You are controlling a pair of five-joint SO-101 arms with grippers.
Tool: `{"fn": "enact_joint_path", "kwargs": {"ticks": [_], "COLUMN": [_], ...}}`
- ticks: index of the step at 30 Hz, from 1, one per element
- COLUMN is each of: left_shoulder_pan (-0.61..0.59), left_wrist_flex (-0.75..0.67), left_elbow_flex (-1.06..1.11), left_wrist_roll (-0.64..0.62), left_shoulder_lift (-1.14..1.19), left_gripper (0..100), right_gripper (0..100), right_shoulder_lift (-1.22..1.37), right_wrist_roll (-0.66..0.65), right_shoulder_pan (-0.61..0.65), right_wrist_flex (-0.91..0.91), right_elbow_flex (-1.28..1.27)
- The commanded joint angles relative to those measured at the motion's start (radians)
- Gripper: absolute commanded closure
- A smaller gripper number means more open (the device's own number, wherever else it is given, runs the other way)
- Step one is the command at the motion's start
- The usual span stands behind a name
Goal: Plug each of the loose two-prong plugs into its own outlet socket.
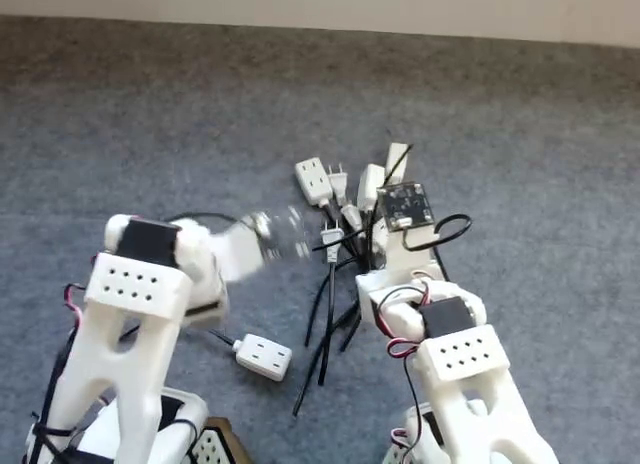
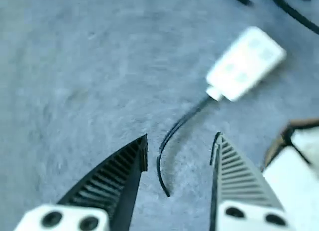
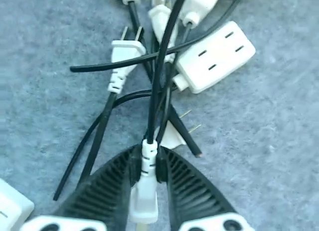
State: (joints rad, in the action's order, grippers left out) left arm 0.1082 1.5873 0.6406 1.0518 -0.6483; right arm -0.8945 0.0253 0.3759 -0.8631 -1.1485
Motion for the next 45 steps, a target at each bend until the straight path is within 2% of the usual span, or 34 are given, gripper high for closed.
{"fn": "enact_joint_path", "kwargs": {"ticks": [1, 3, 7, 13, 18, 23, 29, 32, 37, 41, 45], "left_shoulder_pan": [0.130, 0.177, 0.225, 0.289, 0.309, 0.303, 0.300, 0.234, 0.058, -0.019, -0.025], "left_wrist_flex": [0.061, 0.015, -0.175, -0.391, -0.502, -0.559, -0.568, -0.526, -0.503, -0.503, -0.503], "left_elbow_flex": [0.039, 0.088, 0.208, 0.377, 0.473, 0.539, 0.529, 0.447, 0.277, 0.170, 0.085], "left_wrist_roll": [0.253, 0.259, 0.258, 0.213, 0.209, 0.178, 0.164, 0.132, 0.147, 0.173, 0.173], "left_shoulder_lift": [-0.008, -0.005, -0.005, -0.004, -0.004, -0.004, -0.004, -0.004, 0.013, 0.196, 0.443], "left_gripper": [77, 77, 75, 71, 71, 72, 91, 93, 93, 93, 93], "right_gripper": [99.2, 99.2, 99.2, 99.2, 99.2, 99.2, 99.2, 99.2, 99.2, 99.2, 99.2], "right_shoulder_lift": [-0.019, -0.019, -0.021, -0.021, -0.021, -0.021, -0.021, -0.021, -0.021, -0.021, -0.021], "right_wrist_roll": [0.009, 0.009, 0.009, 0.009, 0.008, 0.008, 0.006, 0.005, 0.008, 0.008, 0.008], "right_shoulder_pan": [-0.038, -0.064, -0.124, -0.122, -0.120, -0.120, -0.120, -0.120, -0.120, -0.120, -0.120], "right_wrist_flex": [0.010, 0.010, 0.010, 0.012, 0.012, 0.012, 0.012, 0.010, 0.010, 0.010, 0.010], "right_elbow_flex": [0.067, 0.067, 0.068, 0.068, 0.068, 0.068, 0.068, 0.068, 0.068, 0.068, 0.068]}}
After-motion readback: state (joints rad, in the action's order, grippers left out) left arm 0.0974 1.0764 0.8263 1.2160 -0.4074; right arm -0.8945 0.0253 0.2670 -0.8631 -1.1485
